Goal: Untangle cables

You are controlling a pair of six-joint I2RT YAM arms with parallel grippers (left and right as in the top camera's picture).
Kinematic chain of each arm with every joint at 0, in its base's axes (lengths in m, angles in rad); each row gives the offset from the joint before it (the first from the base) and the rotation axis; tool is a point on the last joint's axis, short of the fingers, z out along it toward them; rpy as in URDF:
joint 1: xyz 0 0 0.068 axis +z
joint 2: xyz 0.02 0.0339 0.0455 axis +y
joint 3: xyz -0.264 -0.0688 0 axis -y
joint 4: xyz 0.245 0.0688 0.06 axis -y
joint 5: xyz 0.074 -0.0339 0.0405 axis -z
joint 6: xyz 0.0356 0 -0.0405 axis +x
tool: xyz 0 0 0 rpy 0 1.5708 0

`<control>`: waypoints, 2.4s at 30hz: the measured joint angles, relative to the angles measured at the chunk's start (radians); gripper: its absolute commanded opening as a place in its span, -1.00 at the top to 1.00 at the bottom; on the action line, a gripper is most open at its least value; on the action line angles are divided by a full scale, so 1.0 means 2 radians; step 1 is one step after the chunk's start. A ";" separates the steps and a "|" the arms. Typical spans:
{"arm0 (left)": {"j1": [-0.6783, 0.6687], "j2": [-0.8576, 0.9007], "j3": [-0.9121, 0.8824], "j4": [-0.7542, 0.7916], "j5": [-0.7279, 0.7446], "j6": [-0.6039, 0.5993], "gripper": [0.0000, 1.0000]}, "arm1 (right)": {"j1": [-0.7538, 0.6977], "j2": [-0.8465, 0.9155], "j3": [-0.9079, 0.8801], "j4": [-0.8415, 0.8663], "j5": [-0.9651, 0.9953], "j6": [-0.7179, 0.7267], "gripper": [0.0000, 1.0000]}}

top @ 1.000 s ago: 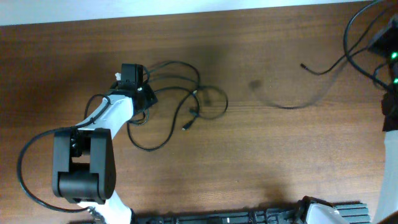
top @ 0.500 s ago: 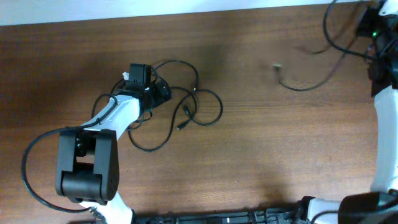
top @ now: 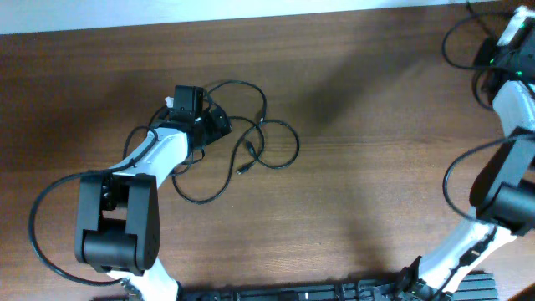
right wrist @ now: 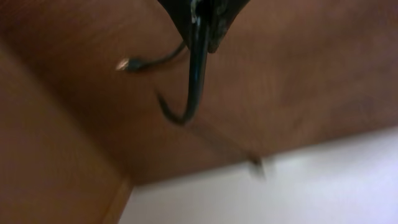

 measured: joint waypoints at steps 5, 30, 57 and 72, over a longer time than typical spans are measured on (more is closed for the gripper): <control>0.000 0.000 0.000 0.000 0.000 0.000 -0.98 | -0.018 0.040 0.000 -0.064 -0.005 0.002 -0.98; 0.000 0.000 0.000 0.000 0.000 0.000 -0.98 | 0.263 -0.197 0.025 -0.434 -0.228 0.182 -0.98; 0.078 -0.245 0.093 -0.091 -0.029 0.158 -0.98 | 0.508 -0.036 0.023 -0.238 -0.197 0.258 -0.98; 0.147 -0.255 0.093 -0.214 -0.057 0.088 -0.98 | 0.667 0.084 0.021 -0.114 -0.144 0.253 0.92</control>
